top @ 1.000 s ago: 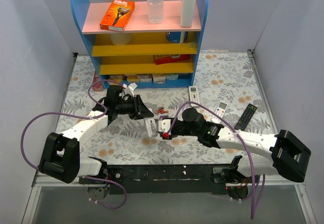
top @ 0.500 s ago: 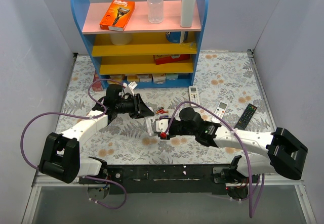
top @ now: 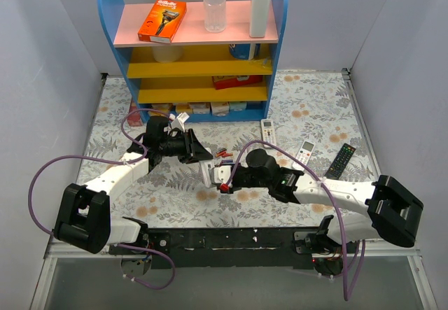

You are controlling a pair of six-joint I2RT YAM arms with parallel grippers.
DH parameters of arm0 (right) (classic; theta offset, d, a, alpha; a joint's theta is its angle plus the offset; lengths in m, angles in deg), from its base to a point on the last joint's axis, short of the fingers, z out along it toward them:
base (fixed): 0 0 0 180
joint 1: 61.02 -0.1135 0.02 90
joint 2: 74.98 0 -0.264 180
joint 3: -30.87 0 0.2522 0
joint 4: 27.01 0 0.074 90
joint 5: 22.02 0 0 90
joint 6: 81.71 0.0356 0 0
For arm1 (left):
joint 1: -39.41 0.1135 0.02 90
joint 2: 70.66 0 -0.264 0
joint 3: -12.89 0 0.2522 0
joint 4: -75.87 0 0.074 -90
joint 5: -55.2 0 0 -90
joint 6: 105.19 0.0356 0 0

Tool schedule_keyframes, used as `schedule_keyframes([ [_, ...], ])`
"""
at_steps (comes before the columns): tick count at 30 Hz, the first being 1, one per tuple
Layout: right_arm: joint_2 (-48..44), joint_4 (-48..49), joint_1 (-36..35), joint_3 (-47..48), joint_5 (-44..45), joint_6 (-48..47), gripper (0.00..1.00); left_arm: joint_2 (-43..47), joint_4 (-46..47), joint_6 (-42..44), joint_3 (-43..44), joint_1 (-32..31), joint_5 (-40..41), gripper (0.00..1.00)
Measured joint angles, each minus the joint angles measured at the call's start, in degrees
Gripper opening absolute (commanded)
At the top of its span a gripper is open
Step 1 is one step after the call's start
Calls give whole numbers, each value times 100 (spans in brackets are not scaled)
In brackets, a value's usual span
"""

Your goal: Load the batteries into the remote control

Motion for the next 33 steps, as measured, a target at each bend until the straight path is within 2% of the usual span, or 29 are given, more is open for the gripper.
schedule_keyframes([
  [19,264,898,-87,-219,476,-278,35,0,234,31,0,129,48,0],
  [33,778,1788,-170,-402,796,-518,32,-20,63,396,2,184,452,0],
])
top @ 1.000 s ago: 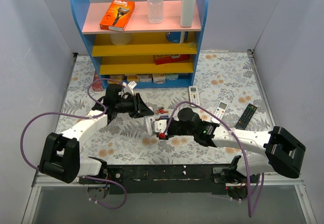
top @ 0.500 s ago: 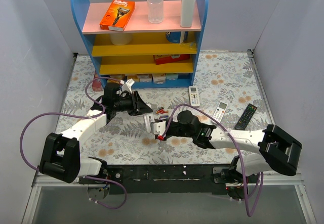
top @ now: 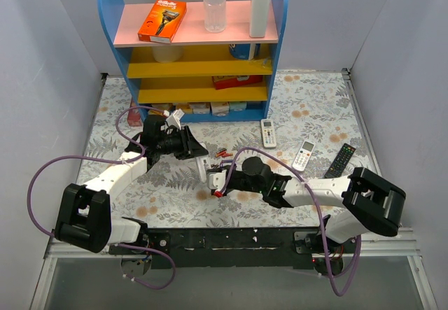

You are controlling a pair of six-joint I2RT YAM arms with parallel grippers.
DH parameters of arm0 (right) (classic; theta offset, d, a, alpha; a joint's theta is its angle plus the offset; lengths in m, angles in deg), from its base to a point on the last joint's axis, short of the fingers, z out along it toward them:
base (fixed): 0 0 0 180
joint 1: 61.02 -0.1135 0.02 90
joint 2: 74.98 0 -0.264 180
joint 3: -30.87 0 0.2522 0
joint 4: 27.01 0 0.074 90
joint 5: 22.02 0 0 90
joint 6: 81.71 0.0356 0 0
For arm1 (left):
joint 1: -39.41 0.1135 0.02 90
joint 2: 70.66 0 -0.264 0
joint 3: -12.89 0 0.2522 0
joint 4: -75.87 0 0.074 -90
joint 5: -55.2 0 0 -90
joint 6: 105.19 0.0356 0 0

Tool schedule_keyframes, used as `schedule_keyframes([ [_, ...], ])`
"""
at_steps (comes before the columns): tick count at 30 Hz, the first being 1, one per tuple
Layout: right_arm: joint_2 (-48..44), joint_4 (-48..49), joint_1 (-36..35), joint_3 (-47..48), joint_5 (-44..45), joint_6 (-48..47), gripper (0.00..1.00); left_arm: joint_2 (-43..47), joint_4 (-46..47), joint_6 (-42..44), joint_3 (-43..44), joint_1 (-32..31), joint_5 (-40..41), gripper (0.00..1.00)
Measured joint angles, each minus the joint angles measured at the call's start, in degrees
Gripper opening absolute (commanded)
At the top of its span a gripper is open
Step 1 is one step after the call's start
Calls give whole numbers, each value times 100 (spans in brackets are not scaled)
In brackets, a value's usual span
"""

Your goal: Load the batteries into the remote control

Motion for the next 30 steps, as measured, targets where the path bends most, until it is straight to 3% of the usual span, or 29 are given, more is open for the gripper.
schedule_keyframes([
  [30,597,551,-15,0,111,55,31,2,-632,807,170,-85,881,0],
])
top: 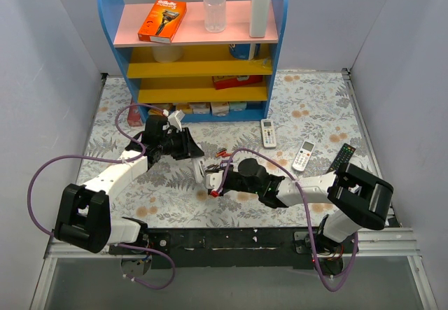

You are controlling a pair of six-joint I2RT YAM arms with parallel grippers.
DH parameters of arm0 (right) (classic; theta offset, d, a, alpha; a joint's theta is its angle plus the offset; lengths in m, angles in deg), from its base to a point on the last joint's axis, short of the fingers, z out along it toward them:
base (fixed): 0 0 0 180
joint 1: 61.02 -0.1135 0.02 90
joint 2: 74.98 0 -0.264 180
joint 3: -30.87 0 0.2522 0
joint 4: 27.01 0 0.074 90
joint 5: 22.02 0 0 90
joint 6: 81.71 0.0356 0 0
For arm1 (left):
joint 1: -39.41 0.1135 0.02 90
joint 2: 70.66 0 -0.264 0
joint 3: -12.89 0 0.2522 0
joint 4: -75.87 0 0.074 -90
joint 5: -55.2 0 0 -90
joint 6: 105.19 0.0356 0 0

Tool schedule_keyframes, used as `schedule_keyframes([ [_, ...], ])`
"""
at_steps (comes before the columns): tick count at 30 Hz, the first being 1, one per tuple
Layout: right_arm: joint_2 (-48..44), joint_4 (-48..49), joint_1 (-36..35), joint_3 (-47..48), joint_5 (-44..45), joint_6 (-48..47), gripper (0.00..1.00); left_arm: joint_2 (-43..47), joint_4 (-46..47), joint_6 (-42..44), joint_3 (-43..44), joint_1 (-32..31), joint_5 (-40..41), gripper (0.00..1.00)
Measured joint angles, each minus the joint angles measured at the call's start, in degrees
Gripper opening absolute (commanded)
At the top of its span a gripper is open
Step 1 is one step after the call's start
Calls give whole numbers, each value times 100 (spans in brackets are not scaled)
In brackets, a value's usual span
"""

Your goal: Load the batteries into the remote control

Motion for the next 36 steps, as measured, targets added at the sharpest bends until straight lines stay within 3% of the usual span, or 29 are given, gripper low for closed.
schedule_keyframes([
  [11,168,197,24,-98,72,24,32,-13,-70,33,-57,-33,398,0],
  [25,640,483,37,-251,199,61,32,-367,516,-308,-669,-31,903,0],
  [36,664,490,-136,-264,214,219,33,417,800,-638,-1305,2,1567,0],
])
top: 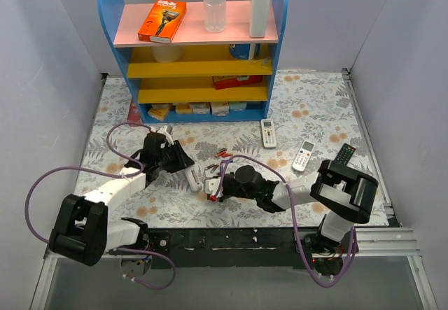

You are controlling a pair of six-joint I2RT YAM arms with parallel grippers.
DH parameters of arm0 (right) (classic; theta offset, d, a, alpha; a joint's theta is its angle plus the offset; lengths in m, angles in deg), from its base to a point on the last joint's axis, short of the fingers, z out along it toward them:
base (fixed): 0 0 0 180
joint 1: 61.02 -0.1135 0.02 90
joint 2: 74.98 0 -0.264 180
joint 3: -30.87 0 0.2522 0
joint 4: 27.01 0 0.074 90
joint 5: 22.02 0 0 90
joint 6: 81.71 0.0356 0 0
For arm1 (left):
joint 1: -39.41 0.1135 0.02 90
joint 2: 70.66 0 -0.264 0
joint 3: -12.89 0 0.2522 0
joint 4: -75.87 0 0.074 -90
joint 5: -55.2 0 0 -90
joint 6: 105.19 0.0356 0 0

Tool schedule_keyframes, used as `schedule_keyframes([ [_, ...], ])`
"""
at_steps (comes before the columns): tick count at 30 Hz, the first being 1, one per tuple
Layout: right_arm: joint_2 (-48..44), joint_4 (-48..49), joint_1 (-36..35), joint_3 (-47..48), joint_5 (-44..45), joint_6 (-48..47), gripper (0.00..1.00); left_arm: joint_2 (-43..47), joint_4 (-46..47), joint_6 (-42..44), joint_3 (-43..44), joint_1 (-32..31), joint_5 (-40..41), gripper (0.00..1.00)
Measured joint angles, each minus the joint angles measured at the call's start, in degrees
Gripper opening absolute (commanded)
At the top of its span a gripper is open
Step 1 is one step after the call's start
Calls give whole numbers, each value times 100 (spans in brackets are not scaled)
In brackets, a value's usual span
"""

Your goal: Load the batteries into the remote control

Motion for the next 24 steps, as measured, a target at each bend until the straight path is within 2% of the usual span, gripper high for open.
schedule_keyframes([
  [4,-7,-83,-37,-28,39,225,40,341,-107,-37,-74,13,437,0],
  [7,-197,-553,-50,2,162,629,48,667,-315,-2,-83,15,782,0],
  [10,-461,-1565,-52,374,415,1209,55,1049,-498,55,-83,33,979,0],
  [15,-501,-3689,-37,1917,874,2280,63,1729,-625,175,-83,50,1027,0],
  [19,-501,-4994,114,2743,774,2927,69,2188,-562,208,-138,50,876,0],
  [22,-535,-5716,372,2898,511,3464,80,2559,-424,138,-352,50,730,0],
  [23,-553,-5904,437,2896,479,3600,90,2671,-374,85,-433,50,678,0],
  [24,-573,-6120,505,2896,459,3740,93,2758,-339,26,-503,50,632,0],
])
